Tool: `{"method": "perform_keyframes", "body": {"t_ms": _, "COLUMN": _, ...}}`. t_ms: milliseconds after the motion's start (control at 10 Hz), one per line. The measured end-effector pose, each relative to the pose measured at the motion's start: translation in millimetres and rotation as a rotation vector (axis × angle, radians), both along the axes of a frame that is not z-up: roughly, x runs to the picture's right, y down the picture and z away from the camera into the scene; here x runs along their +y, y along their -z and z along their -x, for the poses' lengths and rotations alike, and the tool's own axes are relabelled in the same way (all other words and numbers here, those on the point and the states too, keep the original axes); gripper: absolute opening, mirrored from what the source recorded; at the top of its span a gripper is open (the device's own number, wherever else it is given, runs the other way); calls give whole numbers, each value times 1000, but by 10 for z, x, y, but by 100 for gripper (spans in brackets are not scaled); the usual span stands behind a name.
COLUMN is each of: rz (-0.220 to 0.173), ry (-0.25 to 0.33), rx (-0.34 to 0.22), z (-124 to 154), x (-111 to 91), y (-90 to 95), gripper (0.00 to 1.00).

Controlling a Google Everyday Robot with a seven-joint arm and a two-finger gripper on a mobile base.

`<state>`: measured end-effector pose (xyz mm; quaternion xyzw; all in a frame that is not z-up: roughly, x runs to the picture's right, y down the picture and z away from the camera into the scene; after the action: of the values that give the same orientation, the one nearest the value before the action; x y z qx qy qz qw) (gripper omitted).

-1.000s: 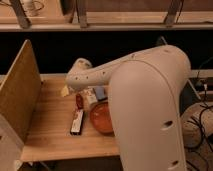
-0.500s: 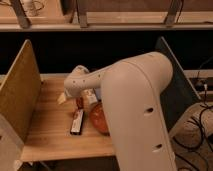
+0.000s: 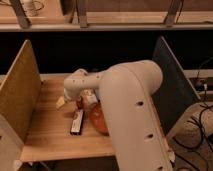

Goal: Place the pepper on the white sponge

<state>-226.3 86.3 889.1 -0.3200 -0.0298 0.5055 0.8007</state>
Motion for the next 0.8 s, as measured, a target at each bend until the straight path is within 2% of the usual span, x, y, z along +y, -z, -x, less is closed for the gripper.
{"method": "perform_keyframes", "body": {"t_ms": 200, "rz": -10, "ry": 11, "rx": 14, "z": -45, "x": -91, "y": -93, "gripper": 80}}
{"method": "perform_keyframes", "body": {"t_ms": 500, "rz": -15, "ry": 25, "rx": 69, "z": -160, "x": -184, "y": -246, "gripper": 80}}
{"method": "perform_keyframes", "body": {"t_ms": 800, "rz": 39, "ry": 27, "rx": 127, "z": -263, "x": -44, "y": -364, "gripper": 80}}
